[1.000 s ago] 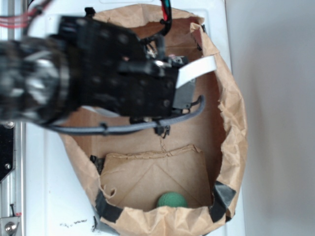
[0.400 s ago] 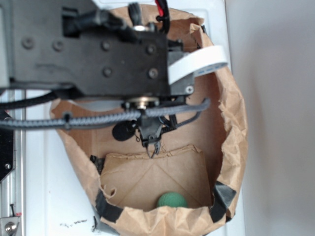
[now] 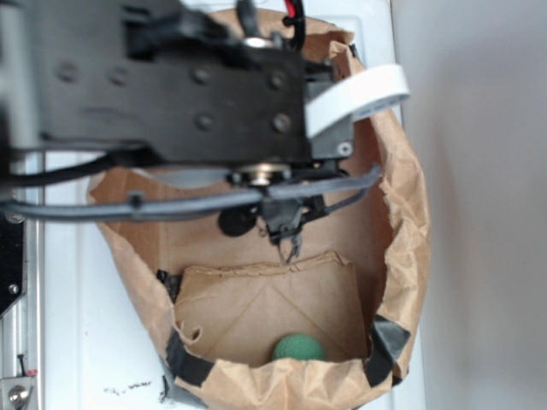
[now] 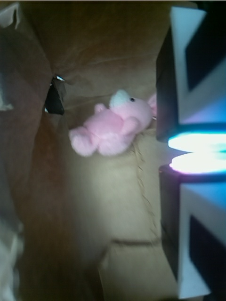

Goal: Grab the pink bunny.

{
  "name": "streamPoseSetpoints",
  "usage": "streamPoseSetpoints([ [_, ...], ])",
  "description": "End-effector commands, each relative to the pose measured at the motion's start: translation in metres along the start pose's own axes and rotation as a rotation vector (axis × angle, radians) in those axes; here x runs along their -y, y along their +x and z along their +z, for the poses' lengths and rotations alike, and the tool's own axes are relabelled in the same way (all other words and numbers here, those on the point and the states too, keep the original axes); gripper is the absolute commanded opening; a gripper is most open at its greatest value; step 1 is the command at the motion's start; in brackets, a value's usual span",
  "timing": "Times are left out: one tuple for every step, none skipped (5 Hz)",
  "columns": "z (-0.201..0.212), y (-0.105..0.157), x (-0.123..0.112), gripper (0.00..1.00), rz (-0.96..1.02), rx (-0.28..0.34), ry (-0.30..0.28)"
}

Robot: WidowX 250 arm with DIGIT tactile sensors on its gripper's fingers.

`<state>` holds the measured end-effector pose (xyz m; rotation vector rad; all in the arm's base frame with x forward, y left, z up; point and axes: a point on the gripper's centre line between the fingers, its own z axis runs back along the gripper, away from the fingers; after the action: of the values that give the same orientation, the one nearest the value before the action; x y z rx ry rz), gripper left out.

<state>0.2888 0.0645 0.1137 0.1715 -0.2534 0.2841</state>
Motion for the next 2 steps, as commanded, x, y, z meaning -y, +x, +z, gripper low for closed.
streamPoseSetpoints([
  [-0.011, 0.022, -0.019, 1.00, 0.034, 0.096, 0.059],
  [-0.023, 0.023, -0.017, 1.00, -0.008, 0.096, 0.060],
])
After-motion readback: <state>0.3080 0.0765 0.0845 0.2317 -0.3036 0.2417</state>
